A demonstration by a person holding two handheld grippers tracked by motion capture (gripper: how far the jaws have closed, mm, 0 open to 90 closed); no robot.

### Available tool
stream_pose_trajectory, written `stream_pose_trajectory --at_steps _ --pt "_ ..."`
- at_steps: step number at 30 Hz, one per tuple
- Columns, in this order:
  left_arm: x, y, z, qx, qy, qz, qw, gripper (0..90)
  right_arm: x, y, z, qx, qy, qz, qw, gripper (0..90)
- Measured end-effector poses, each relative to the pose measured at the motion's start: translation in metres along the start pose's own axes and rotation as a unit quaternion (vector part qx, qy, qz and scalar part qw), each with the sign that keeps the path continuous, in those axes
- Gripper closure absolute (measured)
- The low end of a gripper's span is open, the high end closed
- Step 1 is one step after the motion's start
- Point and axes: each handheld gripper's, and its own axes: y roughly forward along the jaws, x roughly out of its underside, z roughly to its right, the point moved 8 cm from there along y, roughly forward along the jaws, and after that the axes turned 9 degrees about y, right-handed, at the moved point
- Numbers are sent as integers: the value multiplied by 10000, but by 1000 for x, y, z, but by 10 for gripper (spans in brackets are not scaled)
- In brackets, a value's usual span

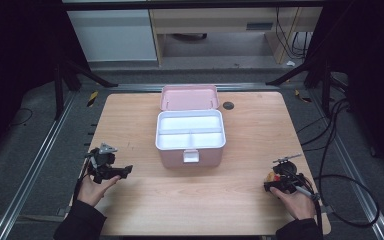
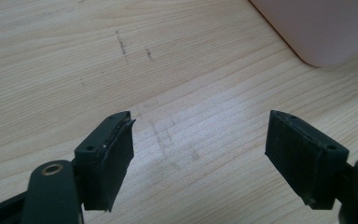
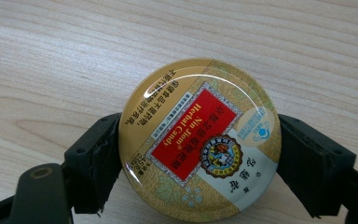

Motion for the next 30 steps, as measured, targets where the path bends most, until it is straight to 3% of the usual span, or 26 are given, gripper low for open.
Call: stream_pose_trajectory --at_steps 9,12,19,20,21,22,23,26,29,30 --pt "0 0 0 14 -3 -7 10000 229 1 4 1 -70 62 -10 10000 196" --pt "0 0 1 11 -6 10 10000 229 1 5 2 -41 42 24 10000 149" --pt "-7 -5 5 55 27 92 9999 230 -8 -2 1 -8 9 409 9992 126" --pt "-12 -8 7 85 31 180 9998 232 -14 -7 0 -5 -45 643 9979 122" --pt "-12 -8 7 85 31 180 9998 237 -14 -7 0 -5 -45 643 9979 122" --pt "-17 -11 10 140 12 254 9996 237 -20 -12 -2 -26 -122 864 9962 123" --pt "-17 -11 10 140 12 254 9996 238 -20 -12 -2 -26 -122 864 9962 123" --pt "-26 -14 13 134 66 316 9994 242 -32 -23 -10 -133 -291 1302 9910 142" --pt "-40 -16 15 145 139 420 9989 251 -47 -34 -23 -362 -408 1719 9836 164" --pt "-45 -18 17 149 162 463 9987 252 -57 -41 -33 -480 -502 1946 9784 187"
